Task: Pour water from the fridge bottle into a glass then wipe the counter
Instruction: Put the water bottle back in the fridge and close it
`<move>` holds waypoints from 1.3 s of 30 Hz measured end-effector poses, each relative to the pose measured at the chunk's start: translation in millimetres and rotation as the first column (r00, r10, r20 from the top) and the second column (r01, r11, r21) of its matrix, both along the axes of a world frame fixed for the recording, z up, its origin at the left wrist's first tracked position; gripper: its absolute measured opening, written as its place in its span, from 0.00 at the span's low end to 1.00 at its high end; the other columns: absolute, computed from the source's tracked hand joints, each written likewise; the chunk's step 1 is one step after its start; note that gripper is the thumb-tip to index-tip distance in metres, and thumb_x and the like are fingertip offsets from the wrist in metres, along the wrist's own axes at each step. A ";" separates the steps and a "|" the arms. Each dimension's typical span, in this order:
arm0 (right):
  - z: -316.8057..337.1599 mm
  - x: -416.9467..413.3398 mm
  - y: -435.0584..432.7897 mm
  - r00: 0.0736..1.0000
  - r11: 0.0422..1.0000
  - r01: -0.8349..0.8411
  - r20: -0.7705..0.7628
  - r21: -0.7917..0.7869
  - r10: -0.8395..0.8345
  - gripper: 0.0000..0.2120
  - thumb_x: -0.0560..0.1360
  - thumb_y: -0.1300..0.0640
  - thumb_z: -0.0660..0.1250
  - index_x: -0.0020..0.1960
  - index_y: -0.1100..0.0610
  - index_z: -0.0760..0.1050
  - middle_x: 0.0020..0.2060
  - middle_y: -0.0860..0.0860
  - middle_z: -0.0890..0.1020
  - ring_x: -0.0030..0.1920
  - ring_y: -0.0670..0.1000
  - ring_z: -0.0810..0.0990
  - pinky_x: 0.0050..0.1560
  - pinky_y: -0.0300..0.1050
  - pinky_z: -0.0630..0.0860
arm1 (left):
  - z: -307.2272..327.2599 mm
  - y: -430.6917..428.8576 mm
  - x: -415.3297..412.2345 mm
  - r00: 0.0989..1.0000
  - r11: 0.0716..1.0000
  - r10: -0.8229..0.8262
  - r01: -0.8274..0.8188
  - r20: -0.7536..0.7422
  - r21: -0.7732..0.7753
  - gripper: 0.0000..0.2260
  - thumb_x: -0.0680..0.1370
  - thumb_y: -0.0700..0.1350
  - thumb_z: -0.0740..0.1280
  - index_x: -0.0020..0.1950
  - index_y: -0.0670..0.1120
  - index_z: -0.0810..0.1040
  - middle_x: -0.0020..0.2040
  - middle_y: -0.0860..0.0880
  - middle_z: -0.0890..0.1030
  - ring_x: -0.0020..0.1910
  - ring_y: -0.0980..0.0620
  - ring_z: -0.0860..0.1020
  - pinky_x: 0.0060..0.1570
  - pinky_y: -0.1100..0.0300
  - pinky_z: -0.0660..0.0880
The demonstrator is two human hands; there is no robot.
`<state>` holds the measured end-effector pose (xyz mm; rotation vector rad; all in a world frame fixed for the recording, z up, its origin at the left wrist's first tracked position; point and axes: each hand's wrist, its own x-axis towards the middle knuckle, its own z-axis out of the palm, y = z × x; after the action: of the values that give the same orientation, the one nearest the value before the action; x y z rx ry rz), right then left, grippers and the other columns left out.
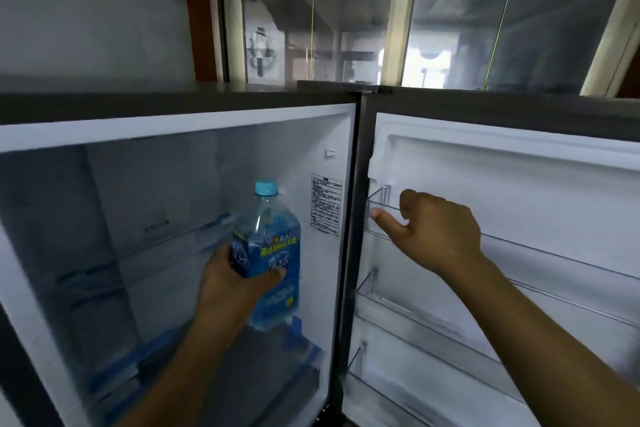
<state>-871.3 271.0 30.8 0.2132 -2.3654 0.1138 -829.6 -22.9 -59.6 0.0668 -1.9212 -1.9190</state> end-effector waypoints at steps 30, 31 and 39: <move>5.1 -18.4 33.7 0.993 0.995 -0.093 0.067 -0.034 0.095 0.28 0.68 0.20 0.52 0.36 0.46 0.65 0.26 0.40 0.69 0.26 0.42 0.67 0.27 0.37 0.61 | -77.3 -33.2 -214.9 0.978 0.968 0.206 -0.208 -0.031 -0.140 0.34 0.69 0.38 0.81 0.70 0.46 0.70 0.62 0.51 0.78 0.58 0.51 0.78 0.58 0.55 0.74; 5.5 -18.0 34.1 0.993 0.995 -0.094 0.073 -0.037 0.097 0.29 0.68 0.20 0.53 0.36 0.46 0.65 0.26 0.41 0.70 0.26 0.42 0.68 0.27 0.37 0.62 | -76.3 -33.9 -215.3 0.980 0.969 0.200 -0.201 -0.017 -0.145 0.34 0.69 0.38 0.81 0.71 0.46 0.70 0.62 0.51 0.78 0.58 0.51 0.78 0.59 0.54 0.74; 6.5 -13.7 30.4 0.992 0.996 -0.074 0.096 -0.050 0.079 0.28 0.67 0.21 0.54 0.36 0.47 0.65 0.27 0.41 0.70 0.27 0.42 0.68 0.28 0.37 0.60 | -40.2 -9.1 -171.8 0.918 0.920 0.312 -0.357 -0.246 -0.164 0.20 0.71 0.36 0.79 0.55 0.54 0.78 0.51 0.59 0.82 0.48 0.57 0.83 0.48 0.58 0.82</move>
<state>-885.0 301.5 37.2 0.2815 -2.4492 0.2204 -1001.4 -32.0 -99.8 0.1157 -1.8138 -1.4349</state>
